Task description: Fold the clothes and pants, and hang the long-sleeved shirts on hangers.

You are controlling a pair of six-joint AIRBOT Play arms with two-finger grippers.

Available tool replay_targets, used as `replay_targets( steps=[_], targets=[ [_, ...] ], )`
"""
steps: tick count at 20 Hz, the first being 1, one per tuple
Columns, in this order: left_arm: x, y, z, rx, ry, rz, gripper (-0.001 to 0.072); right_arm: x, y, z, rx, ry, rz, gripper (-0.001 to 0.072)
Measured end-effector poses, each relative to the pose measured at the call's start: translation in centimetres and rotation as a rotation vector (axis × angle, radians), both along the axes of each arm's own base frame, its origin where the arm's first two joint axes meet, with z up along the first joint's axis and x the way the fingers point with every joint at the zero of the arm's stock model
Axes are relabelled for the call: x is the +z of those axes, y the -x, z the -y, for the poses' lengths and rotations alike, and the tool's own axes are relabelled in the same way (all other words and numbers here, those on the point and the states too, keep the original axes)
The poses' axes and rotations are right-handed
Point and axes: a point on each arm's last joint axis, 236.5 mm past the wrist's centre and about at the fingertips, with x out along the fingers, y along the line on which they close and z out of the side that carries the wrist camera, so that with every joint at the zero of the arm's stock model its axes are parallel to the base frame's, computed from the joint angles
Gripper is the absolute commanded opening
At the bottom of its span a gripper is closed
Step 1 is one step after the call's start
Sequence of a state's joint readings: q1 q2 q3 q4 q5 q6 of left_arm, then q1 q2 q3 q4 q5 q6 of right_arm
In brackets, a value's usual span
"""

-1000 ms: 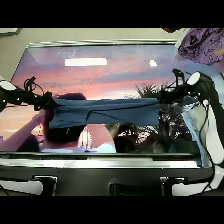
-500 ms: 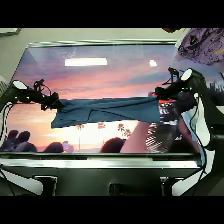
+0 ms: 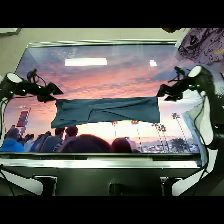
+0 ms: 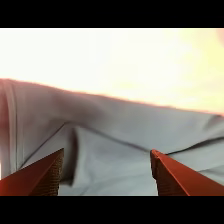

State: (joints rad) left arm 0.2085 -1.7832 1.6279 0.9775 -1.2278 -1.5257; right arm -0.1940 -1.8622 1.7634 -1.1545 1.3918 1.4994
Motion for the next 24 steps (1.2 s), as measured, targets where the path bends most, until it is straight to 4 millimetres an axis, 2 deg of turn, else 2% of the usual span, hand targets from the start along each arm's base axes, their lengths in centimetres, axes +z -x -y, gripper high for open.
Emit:
replay_targets(
  steps=[3,6,11,14,15,16,17,19,20,21,22,23,24],
  targets=[
    [3.5,-0.9,-0.6,0.001,-0.036,0.080,0.0616,0.0,1.2,1.9,-0.038,-0.110,-0.042,0.0583],
    [5.5,-1.0,-0.9,0.001,-0.056,0.118,0.0615,-1.4,2.4,2.1,-0.021,-0.195,-0.094,0.0583],
    [6.5,-0.8,-0.8,-0.007,-0.063,0.130,0.0615,-4.3,2.7,0.3,0.014,-0.275,-0.145,0.0582],
    [6.7,-0.8,-0.8,-0.008,-0.064,0.132,0.0615,-5.5,2.7,-2.0,0.053,-0.308,-0.169,0.0579],
    [6.7,-0.8,-0.8,-0.008,-0.066,0.132,0.0615,-5.7,2.7,-2.8,0.063,-0.318,-0.173,0.0554],
    [6.7,-0.8,-0.8,-0.008,-0.066,0.132,0.0615,-6.0,2.7,-3.5,0.077,-0.315,-0.177,0.0474],
    [6.7,-0.7,-0.8,-0.009,-0.066,0.132,0.0613,-6.3,2.6,-4.0,0.085,-0.306,-0.176,0.0362],
    [6.7,-0.7,-0.7,-0.011,-0.066,0.132,0.0608,-6.9,2.5,-4.8,0.101,-0.288,-0.178,0.0093],
    [6.7,-0.7,-0.6,-0.014,-0.065,0.132,0.0581,-7.2,2.5,-5.1,0.108,-0.277,-0.178,0.0032],
    [6.7,-0.7,-0.4,-0.017,-0.065,0.132,0.0438,-7.1,2.5,-5.3,0.108,-0.273,-0.178,0.0031],
    [6.7,-0.7,-0.1,-0.022,-0.064,0.132,0.0172,-6.8,2.4,-5.4,0.105,-0.261,-0.173,0.0031],
    [6.7,-0.7,0.2,-0.029,-0.064,0.132,0.0023,-6.3,2.2,-5.1,0.100,-0.241,-0.164,0.0031],
    [6.6,-0.7,0.8,-0.041,-0.063,0.131,0.0018,-5.3,1.9,-4.9,0.088,-0.228,-0.150,0.0031]
  ],
)
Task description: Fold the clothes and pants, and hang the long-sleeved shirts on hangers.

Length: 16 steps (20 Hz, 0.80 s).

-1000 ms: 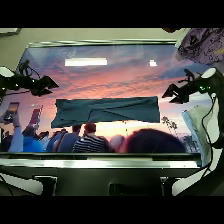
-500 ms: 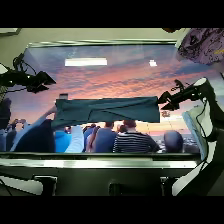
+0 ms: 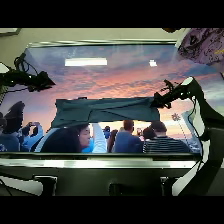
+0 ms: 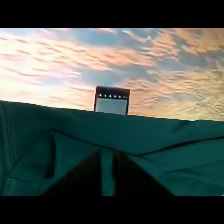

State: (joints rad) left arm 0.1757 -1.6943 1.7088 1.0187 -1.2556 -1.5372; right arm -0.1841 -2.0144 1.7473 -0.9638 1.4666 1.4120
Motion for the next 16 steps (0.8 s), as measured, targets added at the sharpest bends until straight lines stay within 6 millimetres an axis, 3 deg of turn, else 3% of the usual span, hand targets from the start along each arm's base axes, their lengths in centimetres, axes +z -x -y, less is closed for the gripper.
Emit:
replay_targets(
  steps=[3,5,11,16],
  targets=[
    [-0.7,-0.1,3.1,-0.055,0.002,-0.004,0.0017,4.5,-0.6,1.5,-0.022,0.082,0.057,0.0031],
    [-1.8,-0.1,6.8,-0.115,0.013,-0.012,0.0017,8.1,-0.5,2.8,-0.047,0.153,0.095,0.0031],
    [-5.6,1.2,22.9,-0.277,0.125,-0.016,0.0016,16.8,1.9,7.0,-0.196,0.368,0.152,0.0031],
    [-7.3,4.0,35.6,-0.314,0.307,-0.019,0.0016,21.9,4.1,8.1,-0.316,0.425,0.195,0.0031]
  ],
)
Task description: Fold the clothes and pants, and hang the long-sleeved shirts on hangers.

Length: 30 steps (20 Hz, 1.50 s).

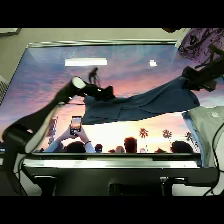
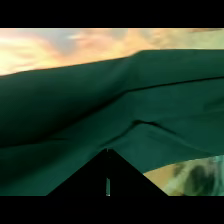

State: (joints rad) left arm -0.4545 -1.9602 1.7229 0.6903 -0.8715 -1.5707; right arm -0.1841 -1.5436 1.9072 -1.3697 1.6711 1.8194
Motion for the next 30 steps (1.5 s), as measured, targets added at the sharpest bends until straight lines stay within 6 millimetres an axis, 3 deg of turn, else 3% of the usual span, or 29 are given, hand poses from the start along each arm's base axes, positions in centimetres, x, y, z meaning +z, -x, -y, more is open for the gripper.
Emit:
replay_targets(
  steps=[5,10,13,16,20,23,26,30],
  targets=[
    [-1.6,3.5,9.2,-0.025,0.142,-0.081,0.0016,2.4,1.8,-0.1,-0.068,-0.004,0.010,0.0031],
    [-2.2,6.4,16.0,-0.059,0.263,-0.151,0.0016,3.7,2.7,-1.0,-0.092,-0.041,0.025,0.0031],
    [-1.9,7.4,18.4,-0.055,0.322,-0.183,0.0016,4.3,2.8,-1.4,-0.095,-0.058,0.037,0.0031],
    [-1.6,7.4,19.0,-0.049,0.352,-0.199,0.0016,4.5,2.8,-1.5,-0.100,-0.066,0.045,0.0031],
    [0.0,5.4,16.2,-0.077,0.363,-0.193,0.0014,4.9,2.3,-1.7,-0.120,-0.080,0.070,0.0031],
    [2.7,2.1,11.2,-0.091,0.329,-0.129,0.0014,5.1,1.2,-2.5,-0.130,-0.104,0.104,0.0031],
    [6.4,-1.1,4.0,-0.096,0.243,-0.038,0.0015,4.9,-0.1,-5.3,-0.112,-0.134,0.121,0.0031],
    [11.3,-4.0,-7.4,-0.054,0.062,0.097,0.0015,4.1,-1.8,-11.3,-0.084,-0.185,0.134,0.0031]
  ],
)
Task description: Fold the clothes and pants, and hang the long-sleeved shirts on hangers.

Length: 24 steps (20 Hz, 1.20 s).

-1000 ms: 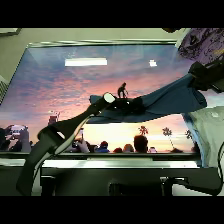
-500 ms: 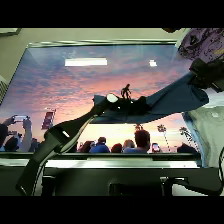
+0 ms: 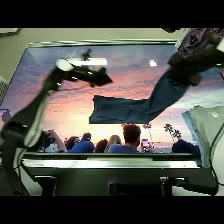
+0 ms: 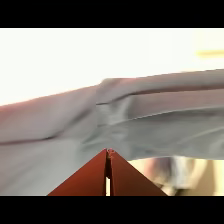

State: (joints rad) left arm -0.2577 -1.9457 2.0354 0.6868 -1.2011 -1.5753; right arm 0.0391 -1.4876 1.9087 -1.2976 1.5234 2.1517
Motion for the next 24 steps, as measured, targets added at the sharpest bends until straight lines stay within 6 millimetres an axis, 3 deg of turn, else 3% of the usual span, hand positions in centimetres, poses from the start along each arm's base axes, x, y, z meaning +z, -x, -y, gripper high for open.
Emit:
replay_targets(
  steps=[3,5,8,10,16,24],
  targets=[
    [3.1,-0.8,-8.1,0.073,-0.131,0.070,0.0016,-0.8,-1.1,-5.2,0.019,-0.039,0.017,0.0031],
    [4.8,-0.6,-12.5,0.121,-0.195,0.094,0.0016,-1.8,-1.6,-8.6,0.034,-0.060,0.016,0.0031],
    [6.3,-0.3,-17.5,0.184,-0.256,0.108,0.0016,-3.9,-1.7,-13.5,0.075,-0.081,-0.003,0.0031],
    [6.9,0.0,-19.4,0.208,-0.274,0.105,0.0016,-5.9,-1.5,-16.6,0.102,-0.086,-0.029,0.0031],
    [7.2,0.4,-21.7,0.236,-0.303,0.096,0.0016,-10.9,-0.7,-23.8,0.164,-0.152,-0.097,0.0031],
    [6.4,0.7,-22.1,0.237,-0.315,0.073,0.0017,-15.6,0.4,-27.8,0.203,-0.170,-0.170,0.0031]
  ],
)
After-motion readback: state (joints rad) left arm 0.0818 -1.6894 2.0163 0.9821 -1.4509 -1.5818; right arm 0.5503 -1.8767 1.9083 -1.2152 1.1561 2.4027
